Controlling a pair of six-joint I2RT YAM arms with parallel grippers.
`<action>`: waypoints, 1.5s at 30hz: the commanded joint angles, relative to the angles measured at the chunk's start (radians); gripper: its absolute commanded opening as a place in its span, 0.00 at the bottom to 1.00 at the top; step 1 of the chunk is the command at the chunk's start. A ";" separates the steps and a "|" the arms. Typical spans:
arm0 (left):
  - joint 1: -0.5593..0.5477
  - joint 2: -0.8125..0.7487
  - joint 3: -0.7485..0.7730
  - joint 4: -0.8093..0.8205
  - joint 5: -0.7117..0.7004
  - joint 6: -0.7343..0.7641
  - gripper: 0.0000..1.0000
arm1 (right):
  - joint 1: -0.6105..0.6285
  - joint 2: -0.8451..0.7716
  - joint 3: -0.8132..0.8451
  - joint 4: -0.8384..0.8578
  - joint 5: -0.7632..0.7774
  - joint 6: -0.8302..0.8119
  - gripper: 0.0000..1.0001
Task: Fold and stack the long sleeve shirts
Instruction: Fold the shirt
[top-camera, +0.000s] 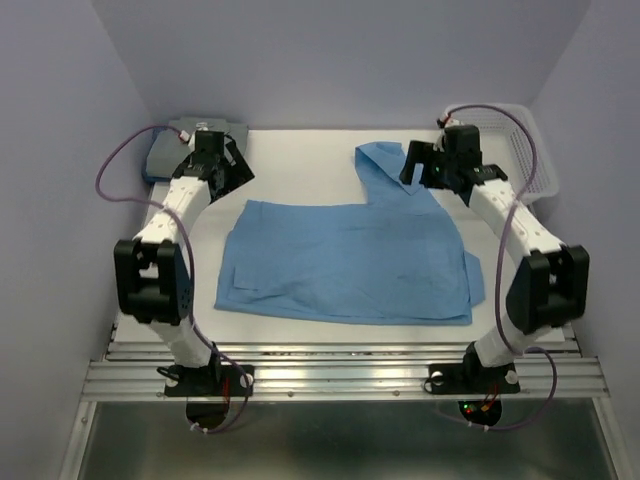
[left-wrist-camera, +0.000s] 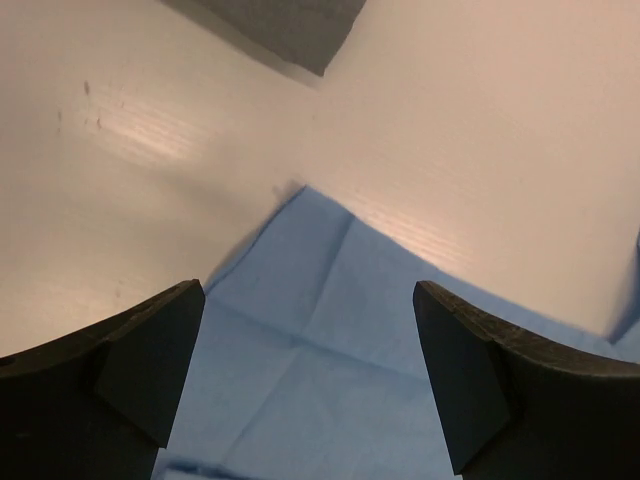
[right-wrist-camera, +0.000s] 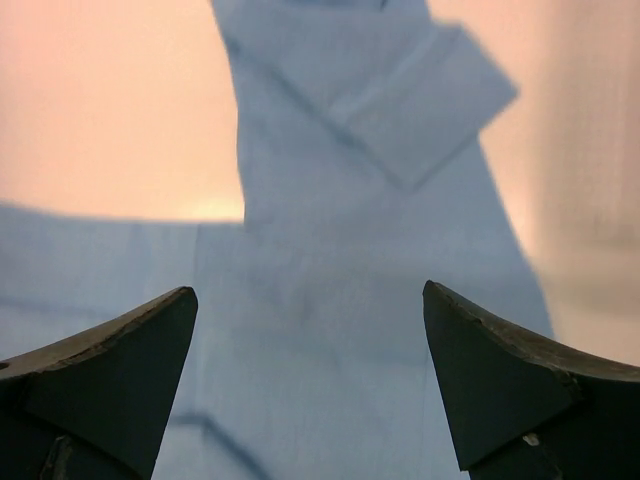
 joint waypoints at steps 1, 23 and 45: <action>0.003 0.231 0.178 -0.026 0.023 0.123 0.99 | 0.002 0.266 0.300 0.072 0.217 -0.106 1.00; 0.000 0.566 0.356 -0.088 0.114 0.216 0.74 | -0.033 0.732 0.743 -0.037 0.131 -0.170 1.00; -0.026 0.441 0.242 -0.014 -0.021 0.195 0.00 | -0.033 0.700 0.670 -0.028 0.033 -0.342 1.00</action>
